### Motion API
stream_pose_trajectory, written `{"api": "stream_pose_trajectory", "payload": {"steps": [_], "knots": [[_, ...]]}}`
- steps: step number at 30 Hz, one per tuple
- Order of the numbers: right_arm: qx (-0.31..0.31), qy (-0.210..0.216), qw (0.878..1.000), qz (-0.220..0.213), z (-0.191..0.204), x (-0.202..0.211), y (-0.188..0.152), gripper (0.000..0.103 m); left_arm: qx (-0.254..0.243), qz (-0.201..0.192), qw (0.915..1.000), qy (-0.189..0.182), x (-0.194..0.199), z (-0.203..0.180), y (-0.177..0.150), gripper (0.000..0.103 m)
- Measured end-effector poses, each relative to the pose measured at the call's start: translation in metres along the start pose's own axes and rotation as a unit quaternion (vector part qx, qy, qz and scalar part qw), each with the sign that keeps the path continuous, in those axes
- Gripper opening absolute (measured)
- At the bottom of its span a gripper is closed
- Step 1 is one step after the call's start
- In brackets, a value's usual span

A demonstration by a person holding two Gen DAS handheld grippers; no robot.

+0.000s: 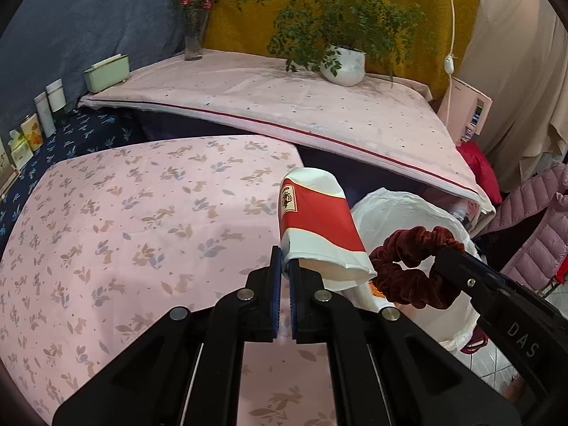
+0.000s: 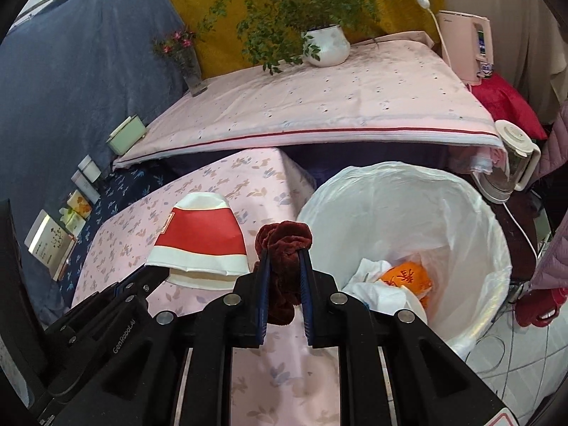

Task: Collect trash
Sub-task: 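Carry the hat and scrunchie over the bin and open both grippers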

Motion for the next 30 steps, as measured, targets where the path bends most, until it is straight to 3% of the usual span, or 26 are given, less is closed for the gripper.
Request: {"api": "stream_pose_trajectory", "payload": {"steps": [15,16,19,20,30], "knots": [[-0.058,-0.046,0.997,-0.038,-0.089,0.041,0.01,0.015,-0.045,0.019,0.9972,-0.057,-0.01,-0.08,0.002,0.005],[-0.061,-0.047,0.996,-0.038,-0.091,0.042,0.011,0.015,-0.045,0.021,0.9971,-0.058,-0.012,-0.082,0.002,0.007],[-0.066,-0.049,0.996,-0.04,-0.098,0.044,0.012,0.015,-0.043,0.024,0.9973,-0.054,-0.014,-0.085,0.001,0.029],[-0.066,-0.048,0.996,-0.04,-0.099,0.044,0.012,0.015,-0.041,0.022,0.9975,-0.052,-0.014,-0.086,0.001,0.031],[-0.058,-0.042,0.997,-0.034,-0.094,0.037,0.013,0.015,-0.039,0.025,0.9979,-0.044,-0.019,-0.081,-0.001,0.031]]}}
Point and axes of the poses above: each gripper's, at about its wrist camera, not at the fingertips, and x roughly against the way its jaws point, z to its left, y to its top, the point moved 6 cm from there along -x, roughly the way its jaws point, and after that the axes turned 2 degrees about x, right-handed, at the moved point
